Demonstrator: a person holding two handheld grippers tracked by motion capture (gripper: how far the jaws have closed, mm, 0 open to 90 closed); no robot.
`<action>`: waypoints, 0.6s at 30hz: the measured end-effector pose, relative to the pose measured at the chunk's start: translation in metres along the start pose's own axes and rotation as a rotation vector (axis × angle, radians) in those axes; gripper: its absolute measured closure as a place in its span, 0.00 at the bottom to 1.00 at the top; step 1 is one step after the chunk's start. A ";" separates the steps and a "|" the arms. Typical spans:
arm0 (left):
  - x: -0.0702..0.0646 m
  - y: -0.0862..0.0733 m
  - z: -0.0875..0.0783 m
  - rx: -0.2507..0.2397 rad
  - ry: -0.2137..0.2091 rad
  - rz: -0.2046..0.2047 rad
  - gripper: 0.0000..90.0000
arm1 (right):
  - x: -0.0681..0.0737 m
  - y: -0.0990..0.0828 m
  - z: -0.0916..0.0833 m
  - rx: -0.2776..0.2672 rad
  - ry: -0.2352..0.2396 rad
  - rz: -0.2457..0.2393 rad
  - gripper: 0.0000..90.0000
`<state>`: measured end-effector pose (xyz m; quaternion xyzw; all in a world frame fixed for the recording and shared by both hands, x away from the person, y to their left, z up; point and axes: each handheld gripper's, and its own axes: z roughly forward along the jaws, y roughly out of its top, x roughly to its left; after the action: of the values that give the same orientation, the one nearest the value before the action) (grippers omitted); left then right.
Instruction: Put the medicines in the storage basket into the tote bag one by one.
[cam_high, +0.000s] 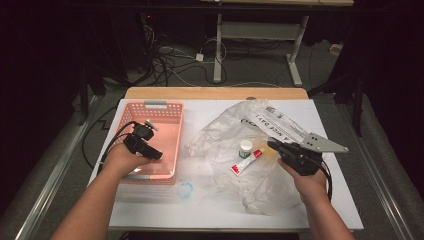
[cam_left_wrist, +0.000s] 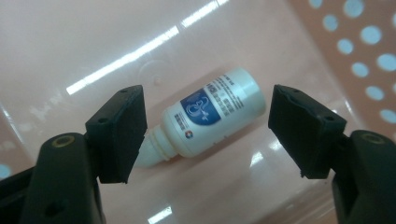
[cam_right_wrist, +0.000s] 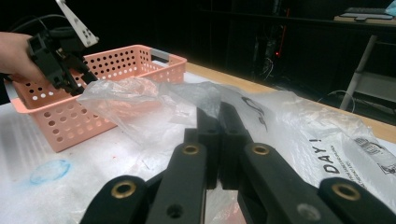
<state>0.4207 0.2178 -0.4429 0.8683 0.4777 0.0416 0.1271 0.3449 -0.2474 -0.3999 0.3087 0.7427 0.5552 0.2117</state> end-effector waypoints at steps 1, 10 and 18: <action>0.002 0.001 0.002 0.022 -0.009 -0.003 0.32 | 0.000 0.000 0.000 0.000 0.000 -0.001 1.00; 0.011 0.010 0.022 0.097 -0.038 -0.009 0.42 | -0.002 -0.001 -0.001 0.000 -0.004 0.005 1.00; 0.017 0.010 0.021 0.072 -0.040 -0.018 0.56 | -0.002 -0.001 0.000 0.002 -0.004 0.005 1.00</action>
<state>0.4418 0.2231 -0.4616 0.8685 0.4841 0.0059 0.1059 0.3458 -0.2490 -0.4008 0.3116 0.7421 0.5545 0.2115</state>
